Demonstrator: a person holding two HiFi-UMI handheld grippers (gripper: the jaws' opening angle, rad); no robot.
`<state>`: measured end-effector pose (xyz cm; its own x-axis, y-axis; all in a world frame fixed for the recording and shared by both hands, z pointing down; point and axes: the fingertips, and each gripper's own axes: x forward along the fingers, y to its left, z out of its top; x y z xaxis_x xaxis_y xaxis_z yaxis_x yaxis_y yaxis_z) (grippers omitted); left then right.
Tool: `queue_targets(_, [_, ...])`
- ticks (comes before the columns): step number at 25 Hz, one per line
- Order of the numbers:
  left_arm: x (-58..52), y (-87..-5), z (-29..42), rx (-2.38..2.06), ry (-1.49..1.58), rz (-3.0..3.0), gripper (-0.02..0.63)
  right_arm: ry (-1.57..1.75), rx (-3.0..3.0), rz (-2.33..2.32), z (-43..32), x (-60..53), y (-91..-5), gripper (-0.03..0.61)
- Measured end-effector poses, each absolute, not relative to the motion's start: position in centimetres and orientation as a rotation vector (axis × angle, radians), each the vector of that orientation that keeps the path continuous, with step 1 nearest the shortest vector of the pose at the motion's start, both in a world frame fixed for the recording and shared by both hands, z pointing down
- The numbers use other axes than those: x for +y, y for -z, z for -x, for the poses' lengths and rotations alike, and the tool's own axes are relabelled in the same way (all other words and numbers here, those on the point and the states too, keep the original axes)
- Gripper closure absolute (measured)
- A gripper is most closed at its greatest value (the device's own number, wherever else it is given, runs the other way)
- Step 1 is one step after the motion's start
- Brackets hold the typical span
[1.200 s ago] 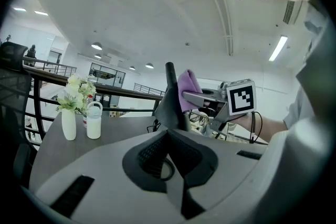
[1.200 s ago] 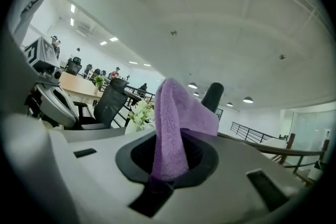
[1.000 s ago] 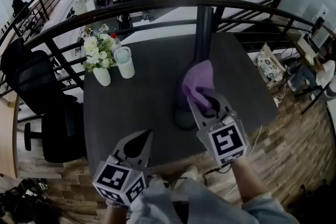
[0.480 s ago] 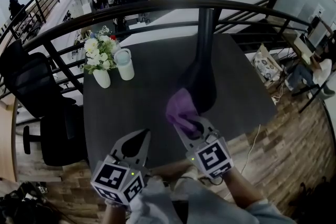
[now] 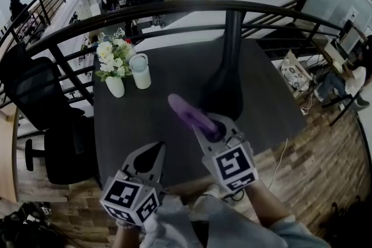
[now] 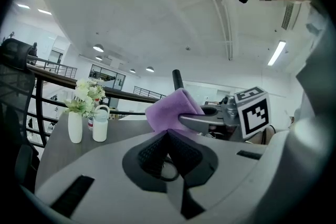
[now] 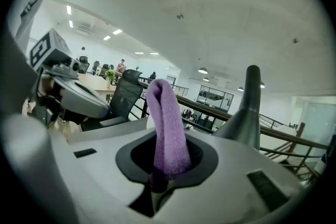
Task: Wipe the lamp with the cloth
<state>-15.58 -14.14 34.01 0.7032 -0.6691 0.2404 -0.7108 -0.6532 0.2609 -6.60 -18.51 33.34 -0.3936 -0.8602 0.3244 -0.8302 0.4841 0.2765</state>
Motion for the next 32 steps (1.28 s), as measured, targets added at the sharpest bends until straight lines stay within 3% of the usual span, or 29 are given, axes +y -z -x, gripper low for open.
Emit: queue_targets(32, [-14.1, -33.5, 13.2, -1.099, -0.172, -2.591, 0.601, 0.566, -2.014, -1.648, -4.2, -28.5, -20.3, 0.528])
